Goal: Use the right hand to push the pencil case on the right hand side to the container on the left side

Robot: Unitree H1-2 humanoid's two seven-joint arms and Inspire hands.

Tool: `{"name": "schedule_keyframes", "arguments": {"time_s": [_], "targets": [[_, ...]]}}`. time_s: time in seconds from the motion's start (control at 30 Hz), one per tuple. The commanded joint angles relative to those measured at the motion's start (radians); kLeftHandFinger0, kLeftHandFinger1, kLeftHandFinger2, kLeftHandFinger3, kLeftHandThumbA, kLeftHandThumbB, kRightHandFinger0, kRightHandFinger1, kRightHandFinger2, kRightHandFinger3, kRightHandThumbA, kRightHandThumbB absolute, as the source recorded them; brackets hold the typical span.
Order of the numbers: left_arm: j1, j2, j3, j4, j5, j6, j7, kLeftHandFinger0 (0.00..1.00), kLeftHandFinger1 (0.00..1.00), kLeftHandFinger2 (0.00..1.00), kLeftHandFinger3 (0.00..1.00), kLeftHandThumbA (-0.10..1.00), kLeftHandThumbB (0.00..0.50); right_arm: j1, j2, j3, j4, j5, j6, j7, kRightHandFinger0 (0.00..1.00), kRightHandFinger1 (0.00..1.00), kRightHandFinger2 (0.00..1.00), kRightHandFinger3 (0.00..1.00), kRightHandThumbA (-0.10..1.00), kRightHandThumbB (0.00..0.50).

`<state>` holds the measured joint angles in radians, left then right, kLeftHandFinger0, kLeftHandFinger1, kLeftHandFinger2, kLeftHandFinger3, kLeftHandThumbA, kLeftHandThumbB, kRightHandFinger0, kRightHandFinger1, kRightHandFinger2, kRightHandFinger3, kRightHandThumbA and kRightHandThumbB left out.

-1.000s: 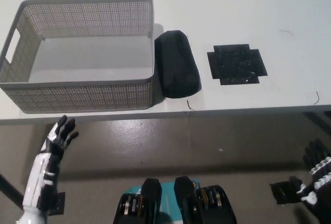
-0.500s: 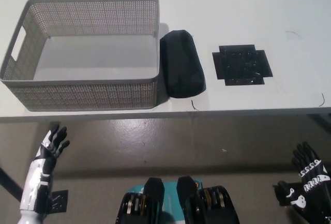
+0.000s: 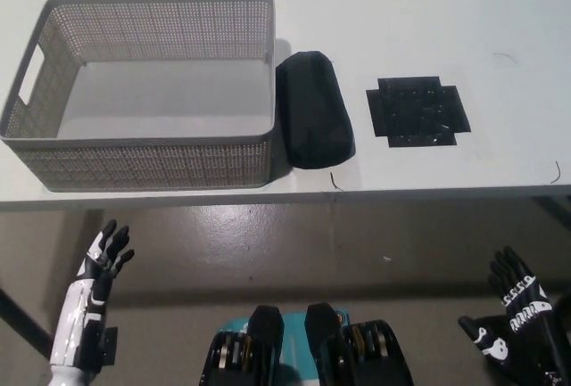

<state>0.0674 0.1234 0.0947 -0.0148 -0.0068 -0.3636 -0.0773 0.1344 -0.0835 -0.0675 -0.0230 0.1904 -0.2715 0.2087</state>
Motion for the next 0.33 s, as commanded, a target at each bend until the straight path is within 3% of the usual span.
{"name": "schedule_keyframes", "arguments": {"time_s": [0.0,0.1,0.3], "targets": [[0.006,-0.008,-0.009,-0.023,0.004,-0.046,0.01,1.0,1.0,1.0,1.0,0.94,0.292,-0.012,-0.002,0.01,-0.018,-0.008,-0.057,0.001,1.0,1.0,1.0,1.0,1.0,0.295],[0.024,-0.014,-0.012,-0.028,0.003,-0.046,0.009,1.0,1.0,1.0,1.0,0.94,0.303,-0.002,-0.006,0.011,-0.022,-0.007,-0.061,0.004,1.0,1.0,1.0,1.0,1.0,0.291],[0.031,-0.016,-0.015,-0.03,0.013,-0.058,0.015,1.0,1.0,1.0,1.0,0.94,0.274,-0.005,-0.01,0.005,-0.017,0.011,-0.058,0.006,1.0,1.0,1.0,1.0,1.0,0.283]]}}
